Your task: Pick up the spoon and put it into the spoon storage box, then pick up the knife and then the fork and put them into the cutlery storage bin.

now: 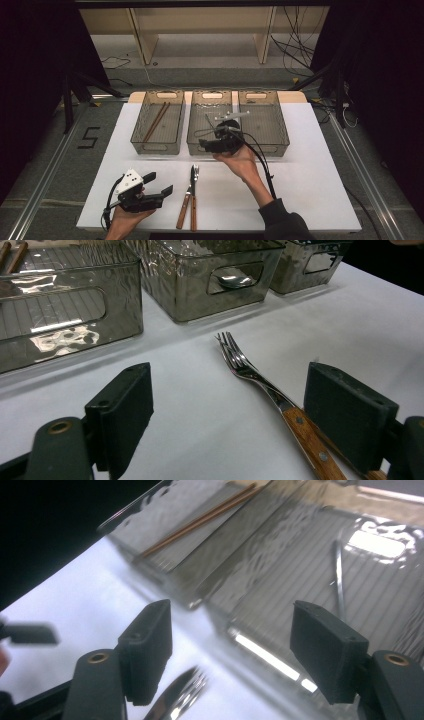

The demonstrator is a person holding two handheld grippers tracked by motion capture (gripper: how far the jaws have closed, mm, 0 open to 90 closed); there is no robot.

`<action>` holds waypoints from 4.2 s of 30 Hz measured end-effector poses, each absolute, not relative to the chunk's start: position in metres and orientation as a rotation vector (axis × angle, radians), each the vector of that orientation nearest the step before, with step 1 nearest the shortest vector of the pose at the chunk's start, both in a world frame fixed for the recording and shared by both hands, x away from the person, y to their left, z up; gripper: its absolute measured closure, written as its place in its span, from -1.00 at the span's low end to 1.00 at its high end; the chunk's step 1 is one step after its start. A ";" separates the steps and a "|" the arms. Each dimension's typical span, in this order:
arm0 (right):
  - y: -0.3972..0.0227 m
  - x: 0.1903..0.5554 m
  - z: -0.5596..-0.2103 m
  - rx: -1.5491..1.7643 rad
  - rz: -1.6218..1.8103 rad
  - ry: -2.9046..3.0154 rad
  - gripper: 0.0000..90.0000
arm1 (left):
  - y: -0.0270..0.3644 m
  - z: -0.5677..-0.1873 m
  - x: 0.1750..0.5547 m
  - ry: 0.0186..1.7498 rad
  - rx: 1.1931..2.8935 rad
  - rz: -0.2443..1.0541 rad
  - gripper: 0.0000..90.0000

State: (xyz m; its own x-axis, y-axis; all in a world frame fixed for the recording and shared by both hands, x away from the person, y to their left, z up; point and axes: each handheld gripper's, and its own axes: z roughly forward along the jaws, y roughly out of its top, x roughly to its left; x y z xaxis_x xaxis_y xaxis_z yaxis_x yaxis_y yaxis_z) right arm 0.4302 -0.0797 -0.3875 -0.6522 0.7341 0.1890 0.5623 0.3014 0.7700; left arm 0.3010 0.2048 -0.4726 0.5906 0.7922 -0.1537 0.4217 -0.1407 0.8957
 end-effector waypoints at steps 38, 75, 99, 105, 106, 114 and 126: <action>-0.051 0.304 -0.454 0.957 1.140 2.581 -0.38 | 0.206 -0.472 0.301 1.004 1.763 0.451 -0.57; -0.029 0.294 -0.487 0.943 1.015 2.623 -0.41 | 0.208 -0.471 0.299 0.976 1.726 0.459 -0.65; -0.029 0.292 -0.491 0.921 0.914 2.610 -0.07 | 0.207 -0.471 0.298 0.972 1.745 0.471 -0.65; -0.037 0.294 -0.490 0.953 0.924 2.601 0.23 | 0.208 -0.471 0.297 0.973 1.745 0.473 -0.65; -0.039 0.295 -0.490 0.956 0.933 2.600 0.26 | 0.208 -0.471 0.297 0.972 1.745 0.473 -0.65; -0.048 0.297 -0.489 0.992 0.940 2.594 0.38 | 0.207 -0.471 0.297 0.970 1.749 0.472 -0.65; -0.063 0.303 -0.488 1.068 0.960 2.579 0.54 | 0.207 -0.471 0.297 0.970 1.751 0.468 -0.65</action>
